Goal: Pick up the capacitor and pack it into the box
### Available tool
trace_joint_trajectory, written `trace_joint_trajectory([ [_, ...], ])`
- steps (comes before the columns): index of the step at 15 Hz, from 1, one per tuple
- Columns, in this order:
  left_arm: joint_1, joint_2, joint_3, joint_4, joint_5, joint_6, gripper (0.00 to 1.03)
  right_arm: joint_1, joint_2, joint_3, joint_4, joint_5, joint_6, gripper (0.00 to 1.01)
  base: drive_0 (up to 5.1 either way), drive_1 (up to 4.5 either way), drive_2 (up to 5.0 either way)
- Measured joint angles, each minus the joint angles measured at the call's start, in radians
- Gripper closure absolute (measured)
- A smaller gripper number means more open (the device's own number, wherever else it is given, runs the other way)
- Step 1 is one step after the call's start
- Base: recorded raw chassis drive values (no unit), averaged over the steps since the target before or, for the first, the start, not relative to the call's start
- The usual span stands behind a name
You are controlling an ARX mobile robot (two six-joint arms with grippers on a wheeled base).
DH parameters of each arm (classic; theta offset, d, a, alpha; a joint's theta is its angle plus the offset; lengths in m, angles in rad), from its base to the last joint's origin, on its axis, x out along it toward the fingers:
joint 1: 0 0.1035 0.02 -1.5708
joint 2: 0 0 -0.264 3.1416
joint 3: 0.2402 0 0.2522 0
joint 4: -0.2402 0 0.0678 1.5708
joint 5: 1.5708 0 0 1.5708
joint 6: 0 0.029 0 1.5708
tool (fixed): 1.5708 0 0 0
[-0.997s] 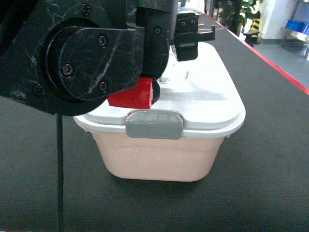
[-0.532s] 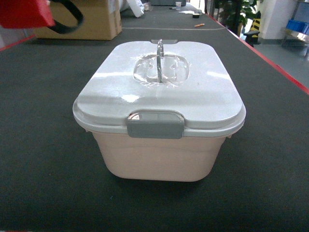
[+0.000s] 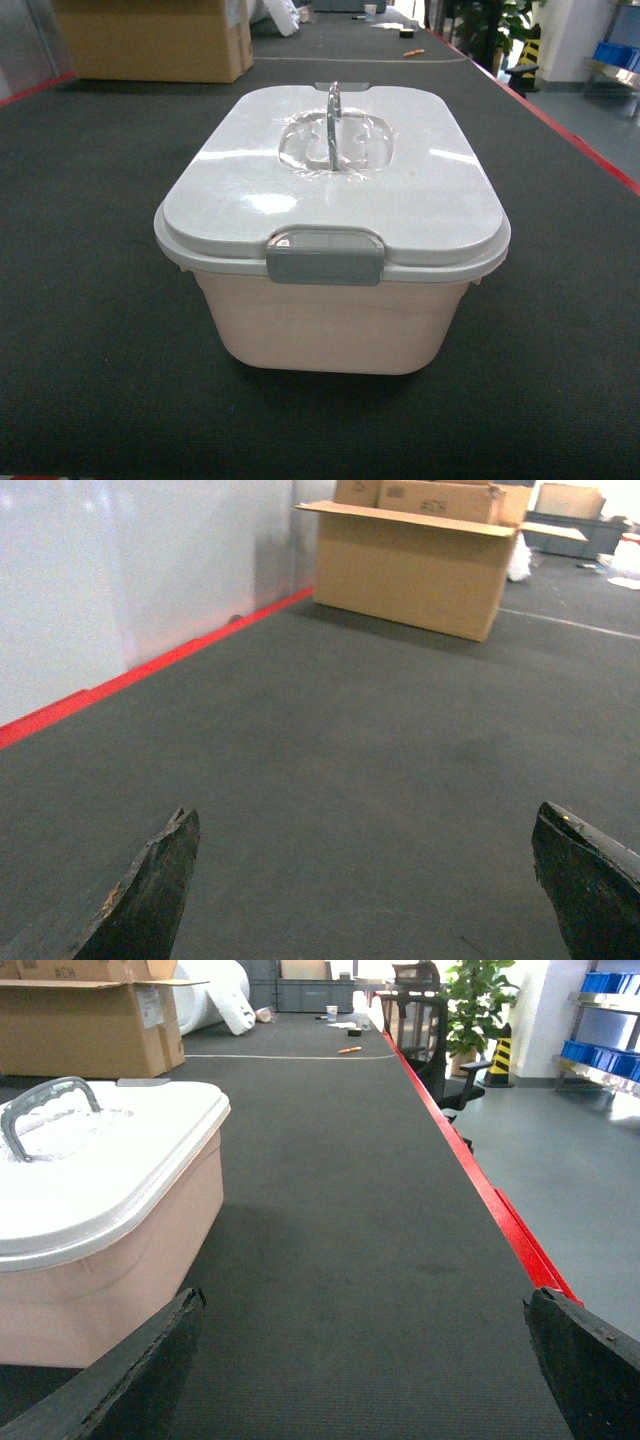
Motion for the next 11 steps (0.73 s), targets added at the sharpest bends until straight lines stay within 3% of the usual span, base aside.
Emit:
trace_joint_trajectory([
  [1, -0.010, 0.005, 0.000, 0.004, 0.010, 0.013, 0.05, 0.000, 0.000, 0.000, 0.000, 0.000, 0.000, 0.03, 0.0, 0.00, 0.0],
  [2, 0.008, -0.017, 0.002, -0.035, 0.112, 0.038, 0.10, 0.000, 0.000, 0.000, 0.000, 0.000, 0.000, 0.03, 0.0, 0.00, 0.0],
  [3, 0.030, -0.066, -0.046, -0.021, 0.274, 0.068, 0.23, 0.000, 0.000, 0.000, 0.000, 0.000, 0.000, 0.03, 0.0, 0.00, 0.0],
  [4, 0.008, -0.119, -0.103, -0.010, 0.329, 0.078, 0.33, 0.000, 0.000, 0.000, 0.000, 0.000, 0.000, 0.03, 0.0, 0.00, 0.0],
  [6, -0.026, -0.195, -0.211, 0.000, 0.367, 0.093, 0.58, 0.000, 0.000, 0.000, 0.000, -0.002, 0.000, 0.03, 0.0, 0.00, 0.0],
  [9, -0.018, -0.320, -0.323, -0.009, 0.360, 0.093, 0.93, 0.000, 0.000, 0.000, 0.000, 0.000, 0.000, 0.03, 0.0, 0.00, 0.0],
  [10, -0.018, -0.360, -0.352, -0.023, 0.360, 0.094, 1.01, 0.000, 0.000, 0.000, 0.000, 0.000, 0.000, 0.03, 0.0, 0.00, 0.0],
  [11, -0.018, -0.400, -0.379, -0.039, 0.361, 0.094, 1.01, 0.000, 0.000, 0.000, 0.000, 0.000, 0.000, 0.03, 0.0, 0.00, 0.0],
])
